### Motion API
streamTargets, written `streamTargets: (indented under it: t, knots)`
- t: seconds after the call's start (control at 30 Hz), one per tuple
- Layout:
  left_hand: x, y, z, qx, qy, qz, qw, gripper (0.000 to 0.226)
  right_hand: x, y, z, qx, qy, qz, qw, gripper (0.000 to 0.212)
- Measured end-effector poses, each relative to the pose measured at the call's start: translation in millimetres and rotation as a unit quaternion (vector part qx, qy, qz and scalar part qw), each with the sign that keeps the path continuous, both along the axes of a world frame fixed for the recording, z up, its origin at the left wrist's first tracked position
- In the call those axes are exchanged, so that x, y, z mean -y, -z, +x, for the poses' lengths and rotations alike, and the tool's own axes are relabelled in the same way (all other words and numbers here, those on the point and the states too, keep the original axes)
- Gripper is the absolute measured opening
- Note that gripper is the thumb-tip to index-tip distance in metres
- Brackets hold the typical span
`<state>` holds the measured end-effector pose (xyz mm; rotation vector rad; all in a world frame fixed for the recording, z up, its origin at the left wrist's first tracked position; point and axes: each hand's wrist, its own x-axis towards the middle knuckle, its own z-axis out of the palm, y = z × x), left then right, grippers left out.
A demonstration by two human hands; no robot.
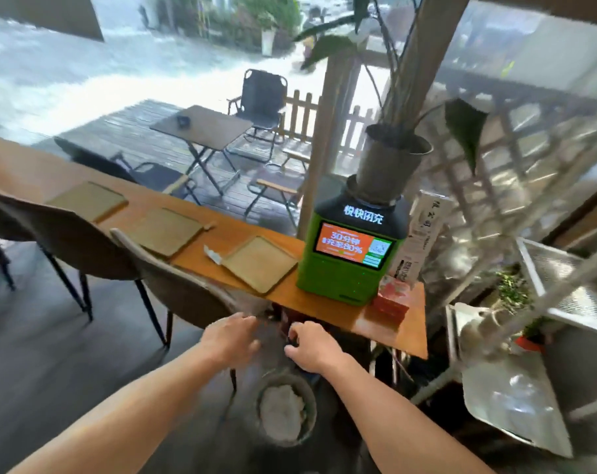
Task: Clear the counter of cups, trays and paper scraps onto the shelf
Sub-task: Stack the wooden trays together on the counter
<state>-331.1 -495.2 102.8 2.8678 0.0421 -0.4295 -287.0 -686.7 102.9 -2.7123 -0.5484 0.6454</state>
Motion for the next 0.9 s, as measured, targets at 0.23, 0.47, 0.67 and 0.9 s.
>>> streamTargets:
  t: [0.23,0.47,0.67,0.9]
  knots:
    - [-63,-20,-7,0.041,-0.09,-0.009,0.995,0.031,-72,-20,21,0.036,-0.076,-0.028,0.996,0.031]
    - [-88,-22,31,0.056,-0.089,0.012,0.994,0.03,-106,-14,55,0.059,-0.059,-0.04,0.996,0.031]
    - [-114,-18,98,0.085,-0.038,-0.006,0.996,0.031,-122,8,104,0.036,-0.015,-0.046,0.998,0.034]
    - [-159,1,200,0.027,0.01,0.009,1.0,0.028,-159,35,194,-0.029,0.069,-0.049,0.996,0.038]
